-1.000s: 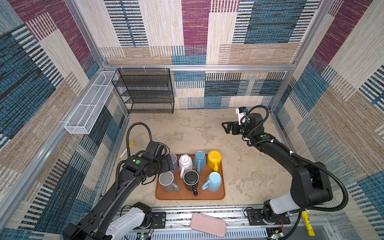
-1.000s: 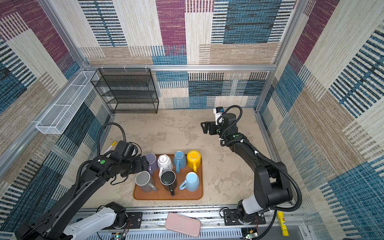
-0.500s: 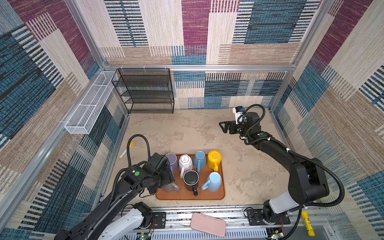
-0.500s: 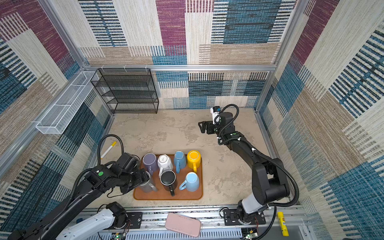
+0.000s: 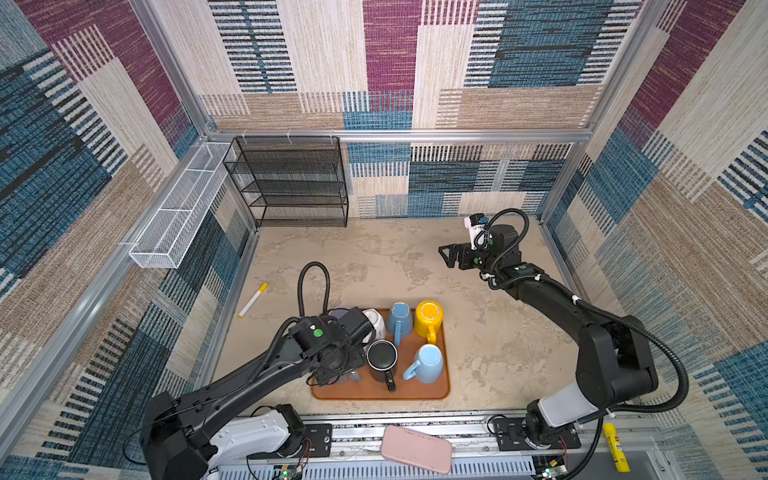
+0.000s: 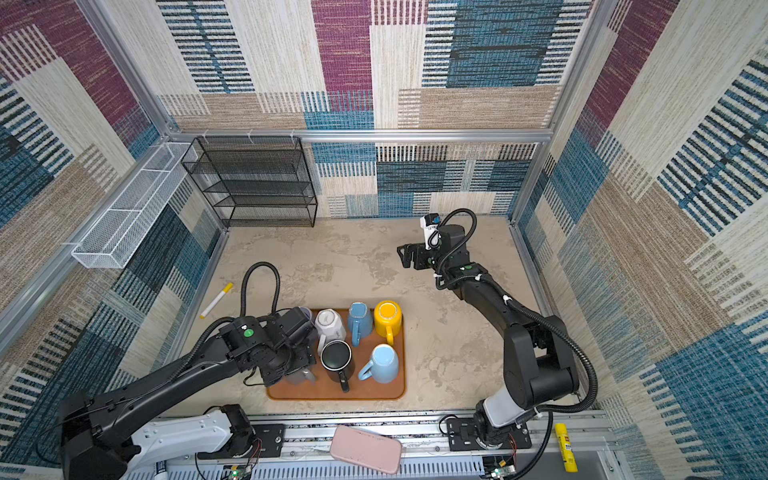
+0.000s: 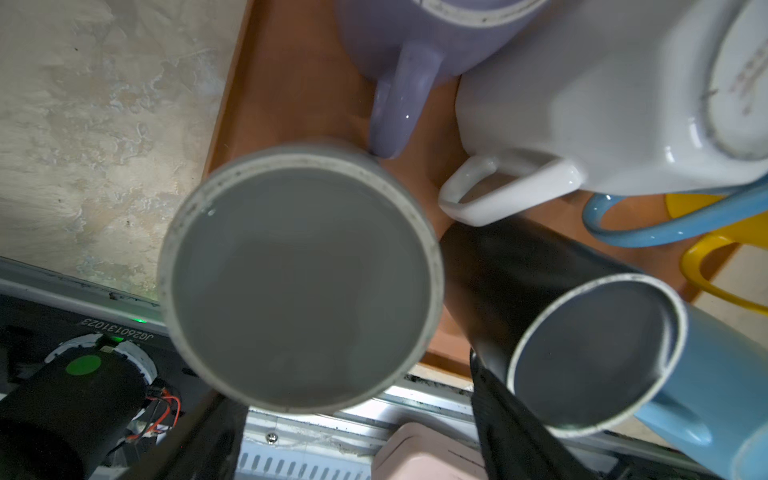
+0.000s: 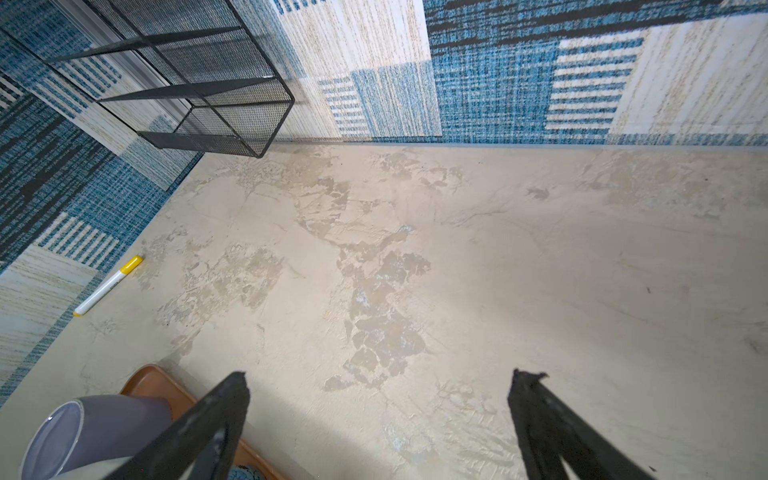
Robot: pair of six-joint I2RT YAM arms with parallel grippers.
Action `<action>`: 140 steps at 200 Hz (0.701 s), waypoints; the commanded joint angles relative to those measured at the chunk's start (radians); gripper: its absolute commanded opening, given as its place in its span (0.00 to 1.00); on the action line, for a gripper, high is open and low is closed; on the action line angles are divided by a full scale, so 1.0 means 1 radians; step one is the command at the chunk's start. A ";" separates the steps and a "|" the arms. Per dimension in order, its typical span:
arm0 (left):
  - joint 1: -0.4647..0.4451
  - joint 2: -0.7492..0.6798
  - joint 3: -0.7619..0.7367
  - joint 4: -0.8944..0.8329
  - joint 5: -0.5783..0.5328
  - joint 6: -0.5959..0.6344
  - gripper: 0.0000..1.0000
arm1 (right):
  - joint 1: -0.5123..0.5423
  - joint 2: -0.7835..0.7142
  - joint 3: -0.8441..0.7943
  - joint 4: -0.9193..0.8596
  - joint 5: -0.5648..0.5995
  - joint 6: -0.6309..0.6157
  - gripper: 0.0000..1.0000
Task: Turn the mug right side up
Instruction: 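Lower the left gripper into the upside-down grey mug and grip it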
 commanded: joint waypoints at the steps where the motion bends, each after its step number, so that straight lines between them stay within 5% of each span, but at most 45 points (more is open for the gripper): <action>1: -0.002 0.039 0.004 -0.013 -0.042 -0.021 0.77 | 0.002 -0.004 0.000 -0.001 0.025 -0.023 1.00; 101: 0.018 0.020 -0.081 -0.057 -0.049 0.071 0.69 | 0.002 -0.008 -0.009 0.010 0.013 -0.001 1.00; 140: 0.018 0.030 -0.072 -0.056 -0.021 0.097 0.58 | 0.003 -0.004 -0.008 0.012 0.008 0.006 1.00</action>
